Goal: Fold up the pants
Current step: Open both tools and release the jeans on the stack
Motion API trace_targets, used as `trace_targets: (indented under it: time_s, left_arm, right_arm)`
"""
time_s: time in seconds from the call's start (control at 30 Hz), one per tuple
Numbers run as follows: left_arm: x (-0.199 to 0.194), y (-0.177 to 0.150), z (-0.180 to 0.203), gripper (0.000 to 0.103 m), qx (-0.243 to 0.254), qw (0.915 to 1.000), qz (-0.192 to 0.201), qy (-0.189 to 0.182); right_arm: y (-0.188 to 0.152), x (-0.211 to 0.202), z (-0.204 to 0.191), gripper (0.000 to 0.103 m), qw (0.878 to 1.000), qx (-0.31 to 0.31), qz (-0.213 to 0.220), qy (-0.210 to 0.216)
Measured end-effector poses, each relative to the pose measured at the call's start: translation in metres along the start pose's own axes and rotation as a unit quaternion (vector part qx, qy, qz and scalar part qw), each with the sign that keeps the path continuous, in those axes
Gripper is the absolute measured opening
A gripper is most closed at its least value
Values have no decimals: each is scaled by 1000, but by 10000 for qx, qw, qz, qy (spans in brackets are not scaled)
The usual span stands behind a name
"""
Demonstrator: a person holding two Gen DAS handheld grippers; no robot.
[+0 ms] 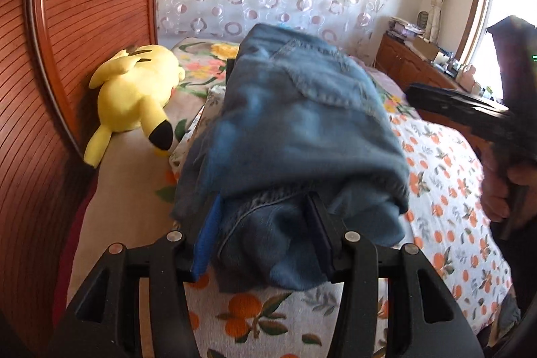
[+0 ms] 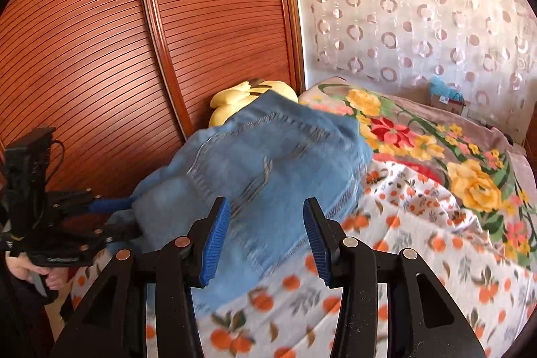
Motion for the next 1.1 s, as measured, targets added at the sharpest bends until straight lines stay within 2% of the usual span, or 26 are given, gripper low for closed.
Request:
trace_targets:
  time_s: [0.07, 0.13, 0.23, 0.47, 0.77, 0.8, 0.83, 0.87, 0.93, 1.1]
  left_arm:
    - [8, -10, -3, 51, 9, 9997, -193, 142]
    - [11, -15, -3, 51, -9, 9996, -216, 164]
    - [1, -15, -1, 51, -56, 9997, 85, 211]
    - [-28, -18, 16, 51, 21, 9995, 291, 124]
    - [-68, -19, 68, 52, 379, 9966, 715, -138]
    - [-70, -20, 74, 54, 425, 9962, 745, -157]
    - [-72, -20, 78, 84, 438, 9959, 778, -176]
    - [-77, -20, 83, 98, 446, 9950, 859, -258]
    - [-86, -20, 97, 98, 486, 9930, 990, -432]
    - [-98, -24, 128, 98, 677, 9903, 1095, -519]
  right_arm:
    - [-6, -14, -7, 48, 10000, -5, 10, -37]
    - [-11, -28, -14, 48, 10000, 20, 35, -54]
    - [-18, -45, -19, 48, 9999, 72, 57, -125]
    - [-37, -86, -25, 48, 9991, 214, 127, -333]
    - [-60, -137, -37, 48, 9970, 391, 257, -612]
    - [-62, -142, -38, 48, 9967, 416, 268, -640]
    - [-65, -148, -39, 48, 9964, 437, 282, -666]
    - [-67, -154, -39, 48, 9961, 454, 299, -700]
    - [-71, -164, -39, 49, 9953, 478, 329, -781]
    - [-80, -193, -37, 51, 9924, 587, 423, -999]
Point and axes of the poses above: each gripper's, at about its wrist camera, not at the fingertips, and x roughly the way its jaws point, z to its right, y to its top, the point moved 9 cm from there along x, roughly the way its jaws point, and after that the axes turned 14 degrees about -x, right-handed, at the moved point
